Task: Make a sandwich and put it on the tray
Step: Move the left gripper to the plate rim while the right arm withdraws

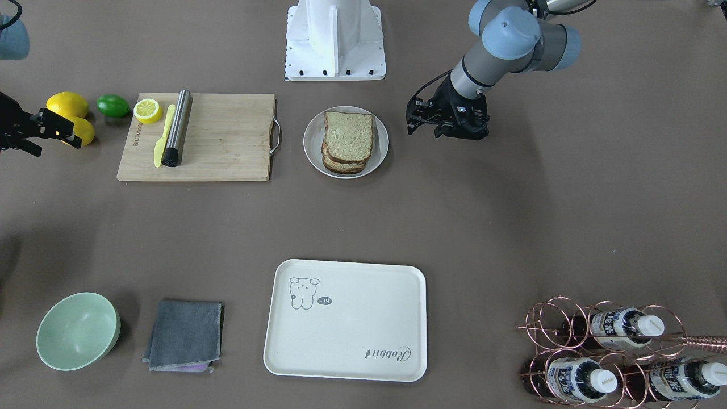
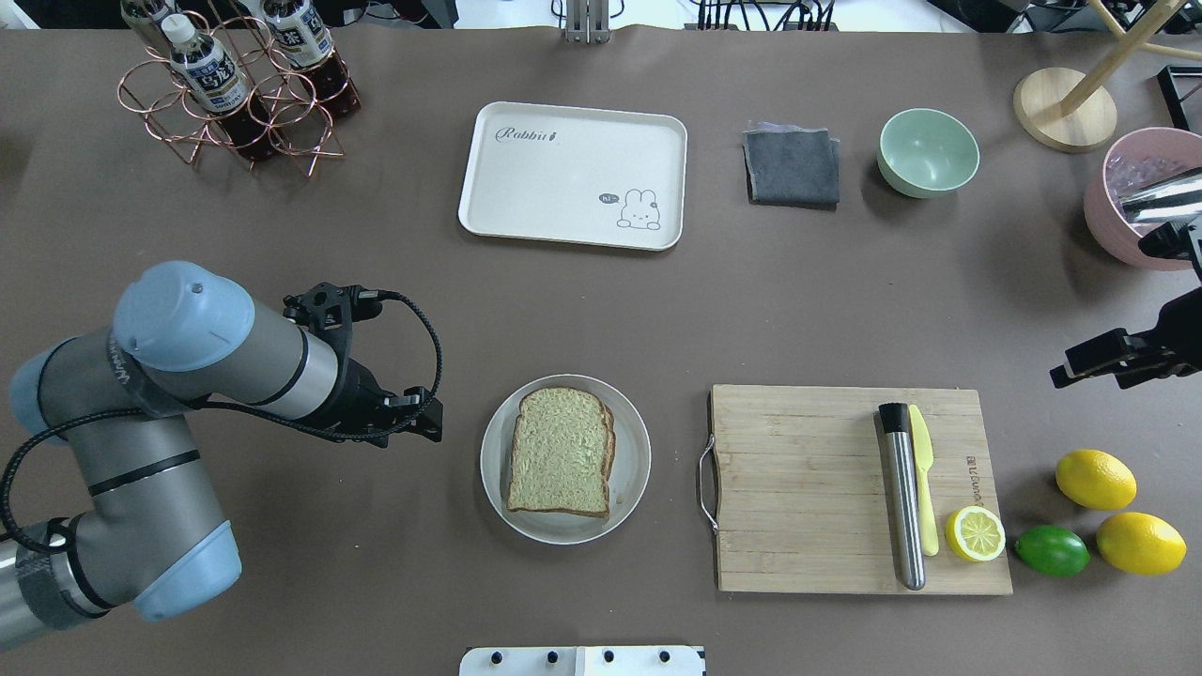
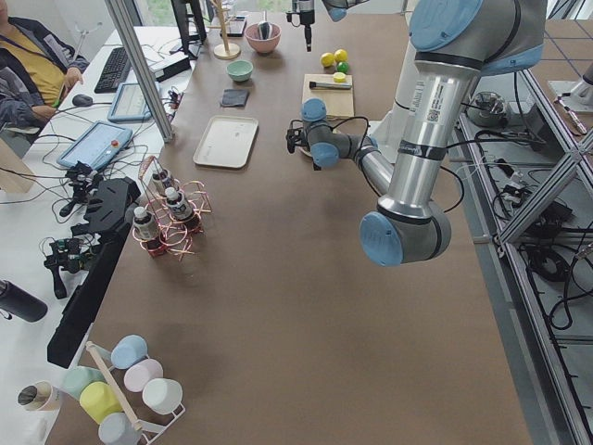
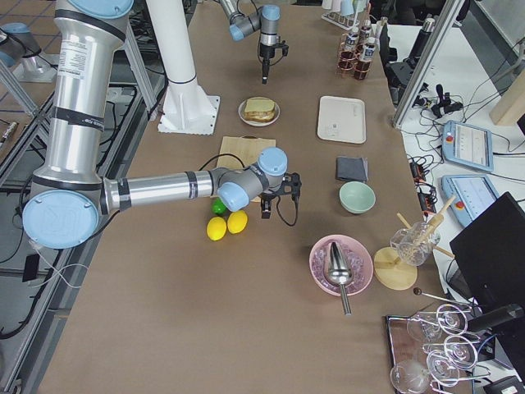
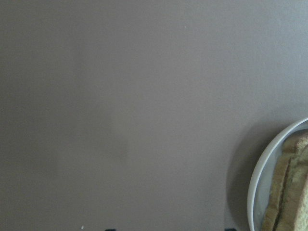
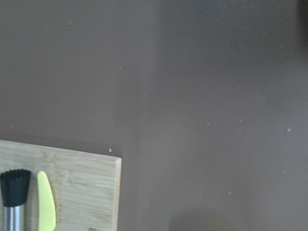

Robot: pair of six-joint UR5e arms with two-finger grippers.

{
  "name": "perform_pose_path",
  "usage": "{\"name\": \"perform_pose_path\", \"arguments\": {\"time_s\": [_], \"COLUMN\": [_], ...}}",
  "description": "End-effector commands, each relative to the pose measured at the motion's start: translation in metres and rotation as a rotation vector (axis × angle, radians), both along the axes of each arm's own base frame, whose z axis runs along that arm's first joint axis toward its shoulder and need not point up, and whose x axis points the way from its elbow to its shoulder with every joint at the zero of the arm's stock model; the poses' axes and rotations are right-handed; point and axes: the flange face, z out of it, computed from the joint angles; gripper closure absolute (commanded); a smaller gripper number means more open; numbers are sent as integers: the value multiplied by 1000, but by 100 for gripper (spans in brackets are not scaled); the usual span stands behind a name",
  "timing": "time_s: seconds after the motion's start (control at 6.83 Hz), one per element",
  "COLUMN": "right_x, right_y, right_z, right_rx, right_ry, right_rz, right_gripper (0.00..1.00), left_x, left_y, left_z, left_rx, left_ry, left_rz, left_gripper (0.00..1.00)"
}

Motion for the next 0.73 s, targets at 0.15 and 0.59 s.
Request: {"name": "perform_pose_path", "arguments": {"time_s": [0.15,0.59], "right_x": [35,39], "right_y": [19,20], "right_z": [30,31], "right_rx": [13,11], "right_ry": [27,30], "right_rz": [1,9], "right_gripper": [1,1], "left_x": [47,59], "left_y": [13,17], "left_z": [-12,-17], "left_rx": [40,40], "left_ry": [-10,-7], "left_rz": [6,19], "left_gripper": [38,41]}}
